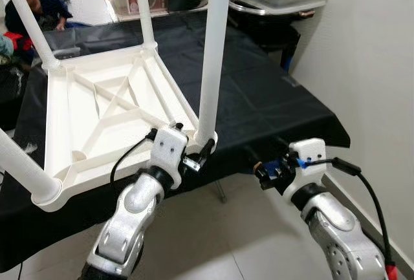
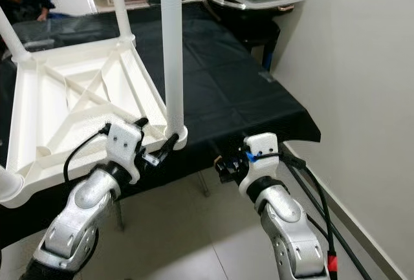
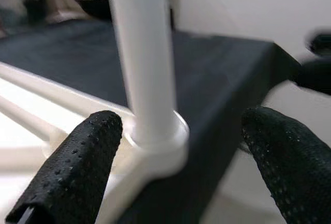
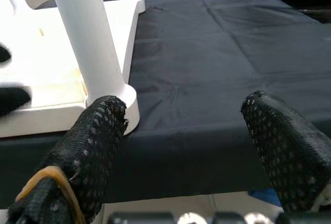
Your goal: Building children table
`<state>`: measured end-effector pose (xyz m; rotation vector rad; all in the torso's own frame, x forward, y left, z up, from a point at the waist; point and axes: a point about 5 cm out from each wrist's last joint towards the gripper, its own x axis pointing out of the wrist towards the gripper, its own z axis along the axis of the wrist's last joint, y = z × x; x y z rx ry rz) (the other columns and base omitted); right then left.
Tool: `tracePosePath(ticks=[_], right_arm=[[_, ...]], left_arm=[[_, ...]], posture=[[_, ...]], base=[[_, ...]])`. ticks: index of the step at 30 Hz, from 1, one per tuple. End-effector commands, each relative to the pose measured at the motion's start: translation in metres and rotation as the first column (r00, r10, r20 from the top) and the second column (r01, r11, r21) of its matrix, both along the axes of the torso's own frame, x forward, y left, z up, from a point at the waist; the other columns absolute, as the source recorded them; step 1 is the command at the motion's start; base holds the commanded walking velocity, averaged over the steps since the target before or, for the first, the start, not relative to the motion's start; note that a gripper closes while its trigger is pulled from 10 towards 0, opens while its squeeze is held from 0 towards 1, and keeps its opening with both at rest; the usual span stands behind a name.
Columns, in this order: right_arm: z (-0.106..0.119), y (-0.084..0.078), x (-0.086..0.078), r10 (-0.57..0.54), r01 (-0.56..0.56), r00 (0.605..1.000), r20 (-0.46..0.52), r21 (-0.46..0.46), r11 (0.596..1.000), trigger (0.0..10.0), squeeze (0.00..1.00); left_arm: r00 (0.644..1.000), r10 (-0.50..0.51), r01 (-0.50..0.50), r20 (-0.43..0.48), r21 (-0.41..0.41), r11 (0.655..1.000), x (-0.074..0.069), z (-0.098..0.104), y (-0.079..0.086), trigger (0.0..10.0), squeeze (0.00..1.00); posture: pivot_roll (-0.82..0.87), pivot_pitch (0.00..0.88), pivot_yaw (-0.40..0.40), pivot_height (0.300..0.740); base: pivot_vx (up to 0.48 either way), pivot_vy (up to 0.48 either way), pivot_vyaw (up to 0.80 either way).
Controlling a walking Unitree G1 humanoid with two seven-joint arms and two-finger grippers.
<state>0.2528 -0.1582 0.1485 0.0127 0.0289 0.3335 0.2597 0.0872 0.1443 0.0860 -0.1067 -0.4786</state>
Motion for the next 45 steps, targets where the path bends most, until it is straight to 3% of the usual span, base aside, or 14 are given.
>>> tracePosePath(ticks=[1, 2, 3, 8, 9, 10, 14, 18, 25, 28, 30, 33, 39, 45], right_arm=[[-0.002, 0.003, -0.002, 0.005, -0.005, 1.000, -0.001, -0.005, 1.000, 10.0, 0.00], [-0.003, 0.007, -0.003, 0.013, -0.013, 1.000, 0.009, -0.007, 1.000, 10.0, 0.36], [-0.003, 0.011, -0.004, 0.030, -0.029, 0.999, 0.021, -0.029, 0.999, 10.0, 1.00], [-0.008, 0.016, -0.002, 0.027, -0.023, 0.999, 0.032, -0.118, 0.993, 10.0, 1.00], [-0.011, 0.016, -0.001, 0.024, -0.020, 0.999, 0.027, -0.135, 0.991, 10.0, 0.26], [-0.012, 0.015, -0.001, 0.023, -0.019, 0.999, 0.027, -0.151, 0.988, 10.0, 0.00], [-0.013, 0.014, -0.001, 0.023, -0.018, 0.999, 0.029, -0.159, 0.987, 10.0, 0.00], [-0.018, 0.013, 0.001, -0.027, 0.027, 1.000, 0.006, -0.099, 0.995, 10.0, 0.00], [-0.022, 0.002, 0.002, -0.088, 0.087, 0.996, -0.005, -0.099, 0.991, 10.0, 0.00], [-0.022, 0.000, 0.000, -0.072, 0.071, 0.997, -0.009, -0.087, 0.994, 10.0, 0.00], [-0.029, 0.001, -0.006, 0.040, -0.042, 0.998, -0.049, -0.044, 0.998, 10.0, 0.00], [-0.031, -0.003, -0.009, 0.109, -0.111, 0.992, -0.060, -0.031, 0.993, 10.0, 0.00], [-0.024, -0.008, -0.004, 0.117, -0.118, 0.993, -0.018, -0.088, 0.989, 10.0, 0.00], [-0.019, -0.001, 0.003, 0.128, -0.123, 0.991, 0.040, -0.125, 0.985, 10.0, 0.00]], left_arm=[[1.000, -0.017, 0.017, -0.007, 0.008, 1.000, -0.002, 0.000, -0.004, 10.0, 0.00], [0.999, -0.028, 0.028, -0.031, 0.004, 1.000, -0.007, -0.005, -0.006, 10.0, 0.00], [0.998, -0.046, 0.047, -0.051, 0.005, 0.999, -0.012, -0.008, -0.008, 10.0, 0.00], [0.994, -0.069, 0.070, -0.087, 0.011, 0.997, -0.018, -0.016, -0.010, 10.0, 0.00], [0.993, -0.068, 0.071, -0.092, 0.023, 0.997, -0.018, -0.018, -0.010, 10.0, 0.00], [0.993, -0.072, 0.074, -0.097, 0.024, 0.997, -0.018, -0.019, -0.011, 10.0, 0.00], [0.992, -0.075, 0.078, -0.100, 0.024, 0.997, -0.019, -0.020, -0.011, 10.0, 0.00], [0.991, -0.093, 0.102, -0.094, 0.094, 0.990, -0.019, -0.025, -0.014, 10.0, 0.00], [0.988, -0.109, 0.122, -0.112, 0.116, 0.986, -0.021, -0.027, -0.014, 10.0, 0.00], [0.988, -0.103, 0.115, -0.118, 0.105, 0.988, -0.020, -0.027, -0.013, 10.0, 0.00], [0.989, -0.085, 0.097, -0.123, 0.094, 0.991, -0.018, -0.027, -0.012, 10.0, 0.00], [0.989, -0.079, 0.090, -0.122, 0.090, 0.992, -0.017, -0.027, -0.011, 10.0, 0.00], [0.990, -0.079, 0.090, -0.120, 0.091, 0.992, -0.017, -0.027, -0.010, 10.0, 0.00], [0.990, -0.083, 0.096, -0.118, 0.107, 0.990, -0.017, -0.027, -0.012, 10.0, 0.00]], posture=[[0.08, 0.050, -0.020, 0.740], [0.08, 0.046, -0.019, 0.740], [0.09, 0.040, -0.024, 0.740], [0.08, 0.039, -0.023, 0.740], [0.08, 0.030, -0.027, 0.740], [0.09, 0.032, -0.028, 0.740], [0.09, 0.032, -0.028, 0.740], [0.08, 0.019, -0.024, 0.740], [0.08, 0.015, -0.020, 0.740], [0.08, 0.016, -0.020, 0.740], [0.08, 0.021, -0.017, 0.740], [0.08, 0.024, -0.016, 0.740], [0.08, 0.025, -0.019, 0.740], [0.09, 0.029, -0.023, 0.740]], base=[[0.000, 0.000, 0.00], [0.000, 0.000, 0.00], [0.000, 0.000, 0.48], [0.000, 0.000, 0.79], [0.000, 0.000, 0.80], [0.000, 0.000, 0.80], [0.000, 0.000, 0.80], [0.000, -0.398, 0.00], [0.000, -0.461, 0.00], [0.000, 0.000, 0.00], [0.000, 0.000, 0.00], [0.000, 0.000, 0.00], [0.000, 0.000, 0.00], [0.000, 0.000, 0.60]])
